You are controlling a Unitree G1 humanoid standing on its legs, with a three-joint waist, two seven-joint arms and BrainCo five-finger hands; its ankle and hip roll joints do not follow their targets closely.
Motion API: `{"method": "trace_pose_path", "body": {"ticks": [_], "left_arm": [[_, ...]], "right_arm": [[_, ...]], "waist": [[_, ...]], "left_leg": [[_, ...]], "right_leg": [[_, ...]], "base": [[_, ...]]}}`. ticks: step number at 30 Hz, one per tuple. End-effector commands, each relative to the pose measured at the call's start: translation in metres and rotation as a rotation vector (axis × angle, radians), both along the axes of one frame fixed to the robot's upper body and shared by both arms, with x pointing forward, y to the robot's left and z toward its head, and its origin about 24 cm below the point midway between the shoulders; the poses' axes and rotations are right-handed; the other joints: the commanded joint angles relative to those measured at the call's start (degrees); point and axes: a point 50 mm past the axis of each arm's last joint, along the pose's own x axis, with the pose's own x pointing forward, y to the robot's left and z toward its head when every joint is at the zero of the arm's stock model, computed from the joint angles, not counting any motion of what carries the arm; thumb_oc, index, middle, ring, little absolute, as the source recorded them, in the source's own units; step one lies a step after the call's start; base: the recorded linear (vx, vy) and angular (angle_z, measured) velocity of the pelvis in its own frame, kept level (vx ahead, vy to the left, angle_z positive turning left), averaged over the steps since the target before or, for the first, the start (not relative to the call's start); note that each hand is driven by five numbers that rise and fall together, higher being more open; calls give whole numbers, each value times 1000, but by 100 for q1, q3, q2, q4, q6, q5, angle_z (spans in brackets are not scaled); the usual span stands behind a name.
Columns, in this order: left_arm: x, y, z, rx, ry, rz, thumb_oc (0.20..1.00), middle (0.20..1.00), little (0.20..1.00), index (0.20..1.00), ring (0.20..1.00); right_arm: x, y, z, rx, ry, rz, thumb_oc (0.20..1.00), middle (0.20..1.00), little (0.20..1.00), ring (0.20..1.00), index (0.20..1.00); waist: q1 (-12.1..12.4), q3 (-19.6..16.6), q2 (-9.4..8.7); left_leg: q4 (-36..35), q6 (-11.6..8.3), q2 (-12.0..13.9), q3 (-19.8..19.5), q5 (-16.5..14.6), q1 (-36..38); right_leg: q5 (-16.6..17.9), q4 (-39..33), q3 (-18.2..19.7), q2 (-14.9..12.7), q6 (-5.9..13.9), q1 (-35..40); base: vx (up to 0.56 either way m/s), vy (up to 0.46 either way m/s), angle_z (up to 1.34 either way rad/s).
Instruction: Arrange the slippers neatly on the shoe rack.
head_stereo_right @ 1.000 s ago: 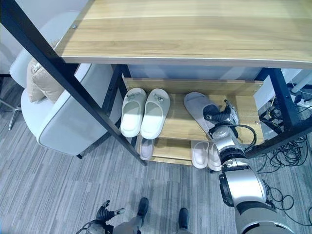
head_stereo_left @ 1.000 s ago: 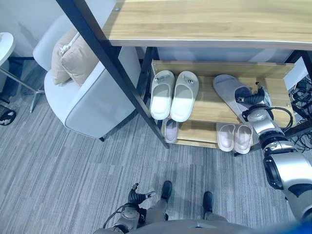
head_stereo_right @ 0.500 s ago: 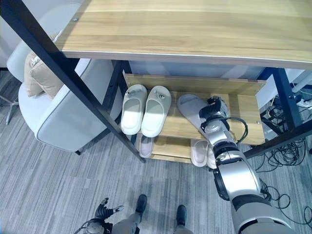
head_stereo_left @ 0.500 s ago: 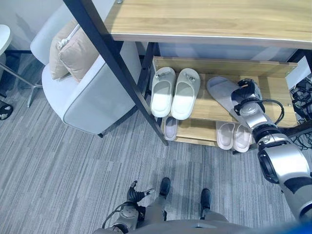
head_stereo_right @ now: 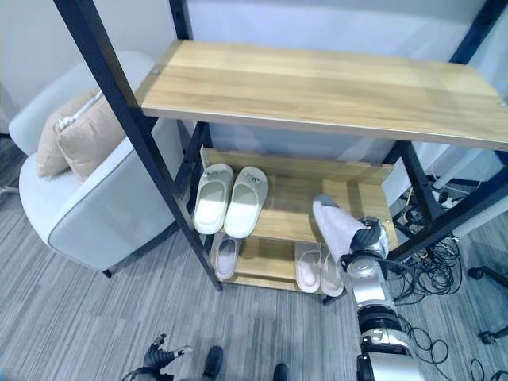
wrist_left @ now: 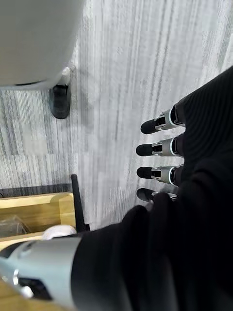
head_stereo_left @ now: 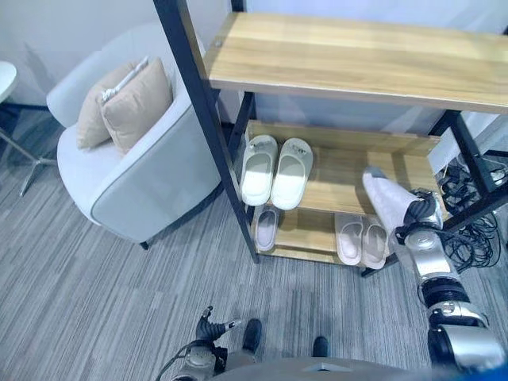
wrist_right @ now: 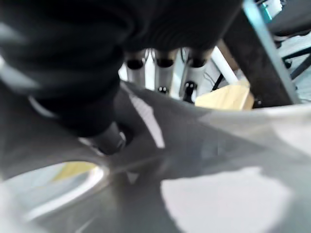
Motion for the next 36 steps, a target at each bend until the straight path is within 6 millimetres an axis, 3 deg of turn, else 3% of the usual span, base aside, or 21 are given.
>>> {"method": "trace_pose_path", "body": {"ticks": [1, 5, 6, 9, 10, 15, 18, 28, 29, 31, 32, 33, 34, 36], "left_arm": [[-120, -8, -16, 9, 423, -60, 1000, 1000, 1000, 1000, 1000], [-129, -4, -15, 21, 467, -46, 1000, 1000, 1000, 1000, 1000], [-135, -2, -15, 21, 486, -28, 1000, 1000, 1000, 1000, 1000], [-140, 0, -14, 27, 498, -15, 1000, 1000, 1000, 1000, 1000], [-146, 3, -13, 38, 516, -3, 1000, 1000, 1000, 1000, 1000], [-155, 8, -11, 63, 552, 23, 1000, 1000, 1000, 1000, 1000], [-156, 16, -10, 93, 564, 42, 1000, 1000, 1000, 1000, 1000], [-139, 23, -11, 101, 506, 79, 1000, 1000, 1000, 1000, 1000], [-126, 22, -12, 98, 472, 70, 1000, 1000, 1000, 1000, 1000], [-119, 21, -13, 96, 458, 63, 1000, 1000, 1000, 1000, 1000], [-108, 16, -14, 90, 428, 29, 1000, 1000, 1000, 1000, 1000], [-102, 2, -16, 65, 412, 12, 1000, 1000, 1000, 1000, 1000], [-112, -3, -16, 54, 443, 19, 1000, 1000, 1000, 1000, 1000], [-117, -4, -16, 58, 466, 10, 1000, 1000, 1000, 1000, 1000]], "right_arm": [[8, -7, 32, -57, -154, 4, 200, 200, 200, 200, 200], [-15, 16, 15, 9, -168, 69, 200, 200, 200, 200, 200], [-37, 20, -2, 71, -139, 62, 200, 200, 200, 200, 200], [-57, 22, -12, 102, -102, 79, 200, 200, 200, 200, 200], [-73, 26, -13, 115, -99, 117, 200, 200, 200, 200, 200], [-101, 31, -22, 168, -69, 128, 200, 200, 200, 200, 200], [-121, 33, -38, 226, 9, 126, 200, 200, 200, 200, 200], [-124, 46, -41, 215, 82, 264, 200, 200, 200, 200, 200], [-125, 45, -42, 231, 89, 253, 200, 200, 200, 200, 200], [-127, 43, -42, 229, 91, 249, 200, 200, 200, 200, 200], [-138, 38, -62, 231, 148, 215, 200, 200, 200, 200, 200], [-126, 40, -77, 233, 156, 259, 200, 200, 200, 200, 200], [-125, 42, -81, 235, 149, 255, 200, 200, 200, 200, 200], [-128, 44, -86, 254, 155, 233, 200, 200, 200, 200, 200]], "waist": [[232, -75, -45], [203, -240, -106], [192, -337, -131], [225, -417, -167], [255, -483, -210], [290, -583, -253], [327, -509, -245], [221, -365, -195], [159, -285, -227], [100, -252, -253], [-72, -167, -288], [-183, -65, -175], [-182, -89, -136], [-222, -116, -158]], "left_leg": [[42, 41, 146, 271, -216, 75], [42, 39, 184, 301, -291, 244], [42, 35, 200, 296, -347, 352], [42, 38, 217, 278, -380, 463], [42, 34, 230, 262, -430, 595], [42, 38, 270, 277, -503, 842], [178, 57, 311, 298, -595, 1118], [750, -132, 482, 407, -819, 963], [977, -225, 515, 564, -808, 700], [1132, -262, 523, 732, -841, 577], [1564, -220, 635, 1367, -817, 237], [1503, -89, 739, 2087, -730, 85], [1323, -40, 593, 1828, -761, 185], [1256, 6, 566, 1846, -763, 220]], "right_leg": [[7, 42, -9, -455, 330, 85], [-24, 42, 26, -398, 281, 210], [-44, 42, 38, -377, 256, 300], [-75, 42, 23, -356, 238, 420], [-105, 42, 37, -334, 217, 532], [-155, 42, 140, -292, 167, 714], [-392, 455, 264, -242, 31, 799], [-698, 886, 217, 10, -226, 721], [-672, 812, 62, 3, -267, 763], [-628, 747, -54, -19, -264, 788], [-593, 646, -271, -84, -235, 818], [-562, 782, -246, -83, -195, 624], [-602, 931, -120, -109, -142, 490], [-635, 955, -111, -136, -121, 476]], "base": [[30, -46, -8], [17, -58, -5], [33, -45, -5], [22, -31, -2], [41, -46, -4], [45, -34, -8], [38, -56, -7], [-56, -101, -5], [-184, -125, 8], [-161, -58, 62], [-234, 81, 115], [-217, 174, 128], [-117, 173, 61], [54, 143, -25]]}}
